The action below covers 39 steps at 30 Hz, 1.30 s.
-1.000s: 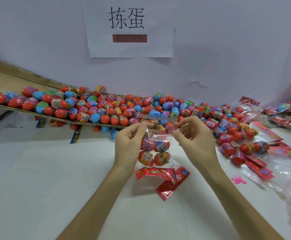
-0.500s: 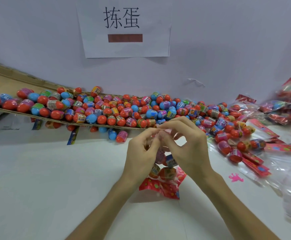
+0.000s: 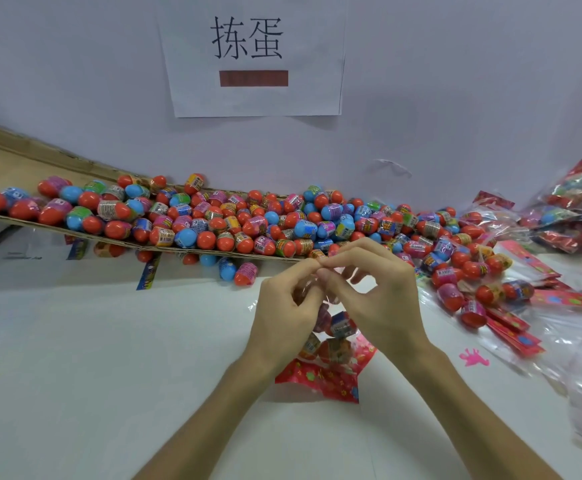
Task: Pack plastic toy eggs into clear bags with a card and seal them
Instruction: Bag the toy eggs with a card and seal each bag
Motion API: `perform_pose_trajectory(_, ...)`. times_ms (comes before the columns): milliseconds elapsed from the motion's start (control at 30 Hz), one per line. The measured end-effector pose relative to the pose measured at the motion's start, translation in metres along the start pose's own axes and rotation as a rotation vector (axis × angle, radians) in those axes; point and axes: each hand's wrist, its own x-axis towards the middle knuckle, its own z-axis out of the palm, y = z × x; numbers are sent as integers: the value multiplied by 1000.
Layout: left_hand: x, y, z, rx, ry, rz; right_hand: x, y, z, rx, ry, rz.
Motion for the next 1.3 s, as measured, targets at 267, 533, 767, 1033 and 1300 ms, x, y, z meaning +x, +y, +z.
perform_pose_trajectory(267,1,-2,-2,-39,-37,-42,3,-1,-5,9,1,-27)
perform_pose_trajectory(533,1,-4,0,0,-63,-52,1,-5,-4,-1,21,66)
perform_pose_trajectory(767,1,-3,2,10,-56,-72,3,-7,-3,148,37,312)
perform_pose_trajectory(1033,6,-10,-4,-108,47,-207,17,12,-32,438,222,642)
perform_pose_trajectory(1300,10,-32,-8,-36,194,-396,20,31,-46,351,448,630)
